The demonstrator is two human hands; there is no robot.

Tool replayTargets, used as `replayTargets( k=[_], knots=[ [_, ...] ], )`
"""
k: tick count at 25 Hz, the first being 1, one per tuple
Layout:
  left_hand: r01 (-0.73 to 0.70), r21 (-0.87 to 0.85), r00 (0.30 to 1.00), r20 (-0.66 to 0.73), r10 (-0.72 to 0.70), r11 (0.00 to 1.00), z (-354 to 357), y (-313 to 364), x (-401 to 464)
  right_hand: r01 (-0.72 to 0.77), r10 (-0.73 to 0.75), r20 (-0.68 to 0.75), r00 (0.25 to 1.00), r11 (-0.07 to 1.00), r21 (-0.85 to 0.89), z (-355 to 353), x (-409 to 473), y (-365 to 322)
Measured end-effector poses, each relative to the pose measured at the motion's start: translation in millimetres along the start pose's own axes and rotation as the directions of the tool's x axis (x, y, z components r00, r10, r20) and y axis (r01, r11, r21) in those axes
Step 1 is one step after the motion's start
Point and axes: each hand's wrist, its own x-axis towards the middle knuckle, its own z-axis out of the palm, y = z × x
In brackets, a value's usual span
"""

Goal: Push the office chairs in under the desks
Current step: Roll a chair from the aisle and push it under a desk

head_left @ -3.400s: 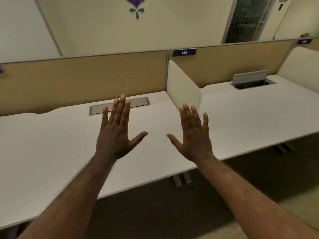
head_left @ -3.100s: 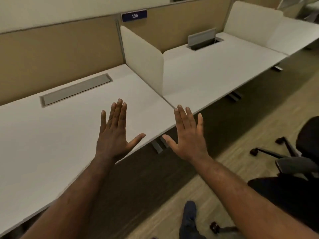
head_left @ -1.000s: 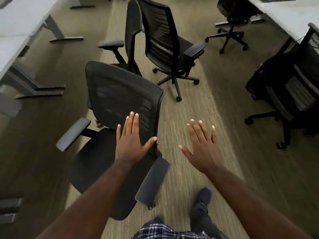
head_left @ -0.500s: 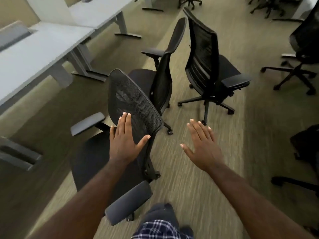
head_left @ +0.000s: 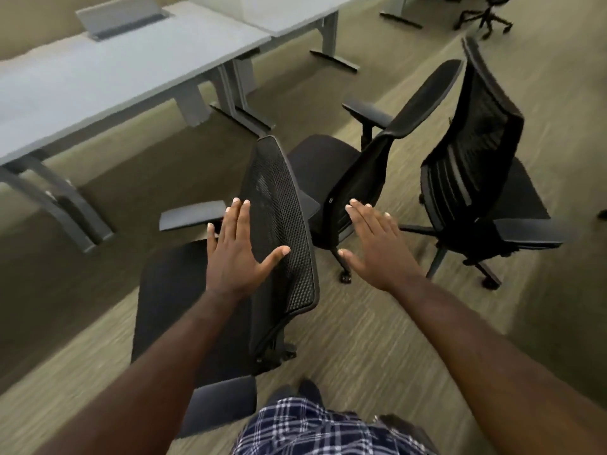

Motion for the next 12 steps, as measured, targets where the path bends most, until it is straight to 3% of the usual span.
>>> replayTargets(
  k=[7, 12],
  knots=[
    [0.179, 0.127, 0.984, -0.003, -0.180, 0.976, -7.9, -1.2, 11.0, 0.321, -0.317, 0.078, 0.945, 0.946, -0.047, -2.1, 125.4, 3.9],
    [0.422, 0.115, 0.901, 0.058, -0.430, 0.899, 11.3, 27.7, 16.8, 0.595, -0.567, 0.208, 0.797, 0.795, -0.116, 1.3, 217.6, 1.5]
  ],
)
